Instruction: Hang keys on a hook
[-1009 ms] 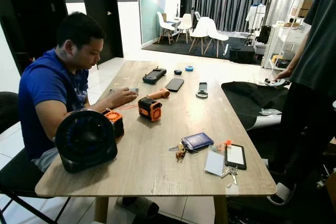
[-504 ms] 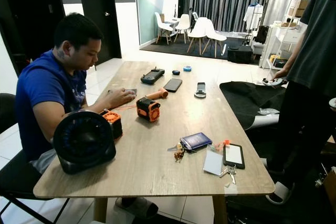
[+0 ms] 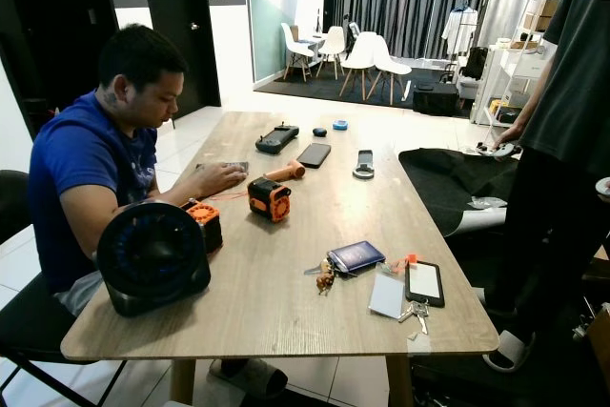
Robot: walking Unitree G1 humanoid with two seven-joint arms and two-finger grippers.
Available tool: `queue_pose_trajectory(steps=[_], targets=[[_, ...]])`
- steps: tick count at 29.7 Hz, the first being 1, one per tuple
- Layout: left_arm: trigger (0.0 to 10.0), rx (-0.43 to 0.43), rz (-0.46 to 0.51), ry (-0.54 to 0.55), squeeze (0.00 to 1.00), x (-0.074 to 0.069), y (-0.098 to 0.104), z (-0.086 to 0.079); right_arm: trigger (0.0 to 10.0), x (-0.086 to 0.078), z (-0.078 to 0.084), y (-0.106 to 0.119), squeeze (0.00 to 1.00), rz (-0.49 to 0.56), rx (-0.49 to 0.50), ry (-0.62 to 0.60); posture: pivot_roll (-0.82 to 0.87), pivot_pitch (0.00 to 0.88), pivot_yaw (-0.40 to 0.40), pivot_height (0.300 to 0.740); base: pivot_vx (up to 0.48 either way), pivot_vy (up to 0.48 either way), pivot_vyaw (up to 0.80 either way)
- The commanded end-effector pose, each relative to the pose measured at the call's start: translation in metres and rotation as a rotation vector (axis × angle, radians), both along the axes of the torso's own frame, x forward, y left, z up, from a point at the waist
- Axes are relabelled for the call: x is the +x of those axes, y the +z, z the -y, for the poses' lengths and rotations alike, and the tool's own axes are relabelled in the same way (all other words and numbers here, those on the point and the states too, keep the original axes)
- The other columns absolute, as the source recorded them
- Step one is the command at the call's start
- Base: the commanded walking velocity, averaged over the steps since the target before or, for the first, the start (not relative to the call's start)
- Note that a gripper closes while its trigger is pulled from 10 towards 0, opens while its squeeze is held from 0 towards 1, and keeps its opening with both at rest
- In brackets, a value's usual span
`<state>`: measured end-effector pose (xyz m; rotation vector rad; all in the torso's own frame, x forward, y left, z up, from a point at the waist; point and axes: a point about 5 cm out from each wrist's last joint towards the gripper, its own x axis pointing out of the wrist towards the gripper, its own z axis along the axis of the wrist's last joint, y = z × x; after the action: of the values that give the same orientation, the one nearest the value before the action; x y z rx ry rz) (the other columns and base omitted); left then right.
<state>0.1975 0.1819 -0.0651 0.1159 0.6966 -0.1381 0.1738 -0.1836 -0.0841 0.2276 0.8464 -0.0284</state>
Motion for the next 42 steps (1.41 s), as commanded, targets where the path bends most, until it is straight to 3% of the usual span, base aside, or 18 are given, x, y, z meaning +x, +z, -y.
queue_pose_trajectory(steps=[1, 11, 42], targets=[[10.0, -0.01, -0.014, -0.001, 0.0, -0.0045, -0.0031, 0.0032, 10.0, -0.0039, -0.0006, -0.0018, 0.0, -0.007, 0.003, -0.013, 0.09, 0.0, -0.031, 0.74, 0.0, 0.0, 0.0], [10.0, -0.026, -0.006, -0.002, 0.0, -0.0048, -0.0025, 0.0031, 10.0, -0.0044, 0.0, -0.0021, 0.0, -0.011, 0.006, -0.023, 0.09, 0.0, -0.033, 0.74, 0.0, 0.0, 0.0], [10.0, -0.038, 0.014, -0.008, 0.0, -0.0035, -0.0001, 0.0023, 10.0, -0.0046, -0.0036, -0.0028, 0.0, -0.017, 0.01, -0.019, 0.1, 0.0, -0.033, 0.74, -0.294, 0.0, 0.0]])
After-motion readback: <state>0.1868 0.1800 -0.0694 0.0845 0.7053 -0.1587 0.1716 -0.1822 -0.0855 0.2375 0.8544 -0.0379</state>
